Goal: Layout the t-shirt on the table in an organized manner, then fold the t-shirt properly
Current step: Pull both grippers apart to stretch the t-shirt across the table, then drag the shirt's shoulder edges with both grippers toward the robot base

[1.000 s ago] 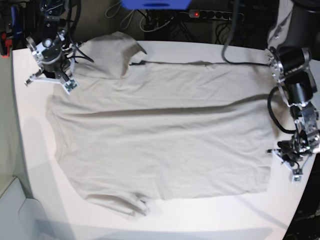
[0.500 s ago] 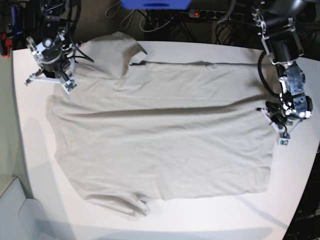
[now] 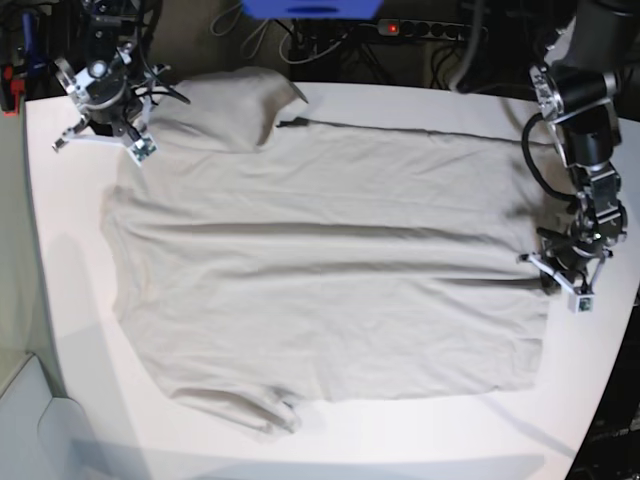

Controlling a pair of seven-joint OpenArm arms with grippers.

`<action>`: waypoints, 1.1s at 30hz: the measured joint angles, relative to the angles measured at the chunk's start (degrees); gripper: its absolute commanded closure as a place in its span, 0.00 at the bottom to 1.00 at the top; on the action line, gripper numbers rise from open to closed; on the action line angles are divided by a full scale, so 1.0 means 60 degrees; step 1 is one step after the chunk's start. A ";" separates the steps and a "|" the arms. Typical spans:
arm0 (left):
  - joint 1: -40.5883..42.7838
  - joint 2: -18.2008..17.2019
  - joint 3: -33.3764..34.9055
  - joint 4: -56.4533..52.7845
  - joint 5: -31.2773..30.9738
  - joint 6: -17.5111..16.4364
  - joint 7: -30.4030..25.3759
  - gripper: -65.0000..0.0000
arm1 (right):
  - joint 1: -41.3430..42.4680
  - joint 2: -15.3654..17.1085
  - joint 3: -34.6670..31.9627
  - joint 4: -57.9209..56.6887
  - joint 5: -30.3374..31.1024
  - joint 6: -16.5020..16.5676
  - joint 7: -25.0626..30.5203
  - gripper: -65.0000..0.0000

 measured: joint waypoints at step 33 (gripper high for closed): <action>0.4087 0.1231 -0.0058 0.7399 0.0379 0.0025 0.4433 1.00 | 0.1392 -0.0812 -0.0586 -0.1552 0.0080 -0.0007 0.0131 1.00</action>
